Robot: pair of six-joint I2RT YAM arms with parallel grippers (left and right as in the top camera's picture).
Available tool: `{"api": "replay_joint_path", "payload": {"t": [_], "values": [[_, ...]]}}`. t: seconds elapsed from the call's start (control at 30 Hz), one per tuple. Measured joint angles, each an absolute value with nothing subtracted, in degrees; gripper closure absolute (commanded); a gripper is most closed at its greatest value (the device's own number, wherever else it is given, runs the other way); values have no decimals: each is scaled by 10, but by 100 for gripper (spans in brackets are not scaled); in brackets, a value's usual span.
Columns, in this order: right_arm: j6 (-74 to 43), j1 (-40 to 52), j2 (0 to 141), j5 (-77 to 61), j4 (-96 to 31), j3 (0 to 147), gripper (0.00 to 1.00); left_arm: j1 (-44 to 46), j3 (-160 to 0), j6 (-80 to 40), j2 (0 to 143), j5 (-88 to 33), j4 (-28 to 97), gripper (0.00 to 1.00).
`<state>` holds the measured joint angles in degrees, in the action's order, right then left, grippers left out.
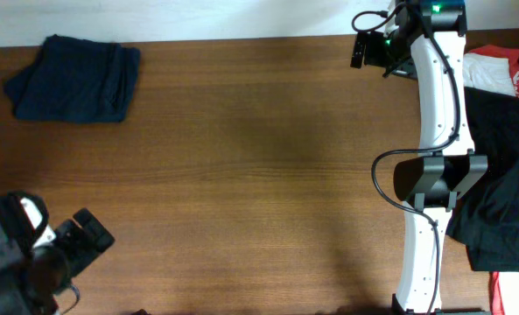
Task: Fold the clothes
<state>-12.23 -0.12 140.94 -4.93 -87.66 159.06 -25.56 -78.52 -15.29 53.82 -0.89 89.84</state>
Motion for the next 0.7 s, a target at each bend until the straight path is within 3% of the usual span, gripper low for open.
{"api": "replay_joint_path", "payload": {"t": [0.37, 0.43, 0.47, 0.6, 0.7], "values": [[-122, -1, 1409, -49, -877, 1591, 1, -247, -785, -149, 493, -69, 881, 1], [-122, -1, 1409, -49, -876, 1591, 1, -213, -772, -150, 490, -85, 790, 1], [-122, -1, 1409, -49, -877, 1591, 1, -176, -739, -149, 478, -90, 685, 1], [-122, -1, 1409, -48, -876, 1591, 1, -57, -540, -145, 426, -89, 436, 1], [-122, -1, 1409, -47, -876, 1591, 1, -38, -371, -145, 363, -95, 238, 1]]}}
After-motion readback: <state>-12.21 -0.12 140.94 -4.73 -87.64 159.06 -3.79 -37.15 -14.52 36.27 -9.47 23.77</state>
